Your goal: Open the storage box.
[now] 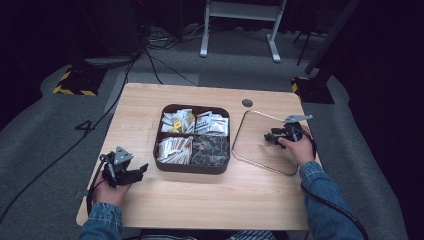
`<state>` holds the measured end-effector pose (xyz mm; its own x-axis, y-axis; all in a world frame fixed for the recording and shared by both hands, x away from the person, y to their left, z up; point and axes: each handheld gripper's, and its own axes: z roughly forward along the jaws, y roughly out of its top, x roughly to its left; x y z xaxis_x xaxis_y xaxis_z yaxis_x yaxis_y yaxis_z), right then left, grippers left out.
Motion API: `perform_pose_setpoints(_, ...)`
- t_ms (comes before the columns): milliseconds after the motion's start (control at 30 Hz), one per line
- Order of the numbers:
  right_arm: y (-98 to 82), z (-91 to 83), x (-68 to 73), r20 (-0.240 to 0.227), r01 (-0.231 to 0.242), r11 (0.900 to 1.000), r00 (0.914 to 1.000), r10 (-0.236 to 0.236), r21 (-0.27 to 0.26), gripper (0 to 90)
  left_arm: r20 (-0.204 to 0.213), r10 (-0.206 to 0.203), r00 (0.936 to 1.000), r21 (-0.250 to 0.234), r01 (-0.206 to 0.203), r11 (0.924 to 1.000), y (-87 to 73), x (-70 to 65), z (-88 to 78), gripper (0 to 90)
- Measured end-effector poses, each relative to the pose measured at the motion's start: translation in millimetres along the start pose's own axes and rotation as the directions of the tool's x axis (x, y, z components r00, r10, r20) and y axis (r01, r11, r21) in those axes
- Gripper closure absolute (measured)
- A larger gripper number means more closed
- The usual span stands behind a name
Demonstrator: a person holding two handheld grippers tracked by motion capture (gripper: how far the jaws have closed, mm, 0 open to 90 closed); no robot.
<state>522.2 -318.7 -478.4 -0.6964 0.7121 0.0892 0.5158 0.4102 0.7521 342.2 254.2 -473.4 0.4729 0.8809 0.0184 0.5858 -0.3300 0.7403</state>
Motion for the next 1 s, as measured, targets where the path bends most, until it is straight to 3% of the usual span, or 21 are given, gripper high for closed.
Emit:
perform_pose_setpoints(167,4.7,-11.0,13.2,-0.006,0.008,0.998,0.9999,-0.008,-0.055,41.8,0.006,0.004,1.0000,-0.008,-0.004,1.0000,3.2,-3.1,-0.5,30.5)
perform_pose_setpoints(367,1.2,-26.5,36.4,-0.046,0.009,0.994,0.9988,-0.014,-0.109,41.3,0.022,0.005,0.9997,-0.025,-0.005,0.9997,9.0,-9.3,-1.9,30.8)
perform_pose_setpoints(533,-14.5,-36.9,55.9,-0.053,0.013,0.994,0.9984,-0.019,-0.109,40.9,0.048,-0.017,0.9987,-0.047,0.019,0.9987,17.6,-11.4,-7.7,32.0)
perform_pose_setpoints(700,-30.1,-39.5,65.1,-0.084,-0.023,0.993,0.9964,0.014,-0.115,40.5,0.067,-0.046,0.9967,-0.058,0.050,0.9970,22.2,-10.7,-10.4,34.0)
perform_pose_setpoints(800,-33.4,-40.2,69.2,-0.086,-0.008,0.995,0.9963,-0.001,-0.101,40.5,0.084,-0.077,0.9935,-0.066,0.083,0.9944,23.3,-8.4,-11.3,36.0)
perform_pose_setpoints(833,-35.1,-42.0,74.2,-0.078,0.018,0.996,0.9966,-0.025,-0.090,41.4,0.083,-0.087,0.9927,-0.070,0.093,0.9932,25.2,-6.2,-12.2,37.0)
perform_pose_setpoints(1000,-41.6,-40.7,87.2,-0.104,0.020,0.997,0.9942,-0.027,-0.073,43.7,0.083,-0.082,0.9932,-0.071,0.088,0.9936,31.5,-5.3,-12.5,39.1)
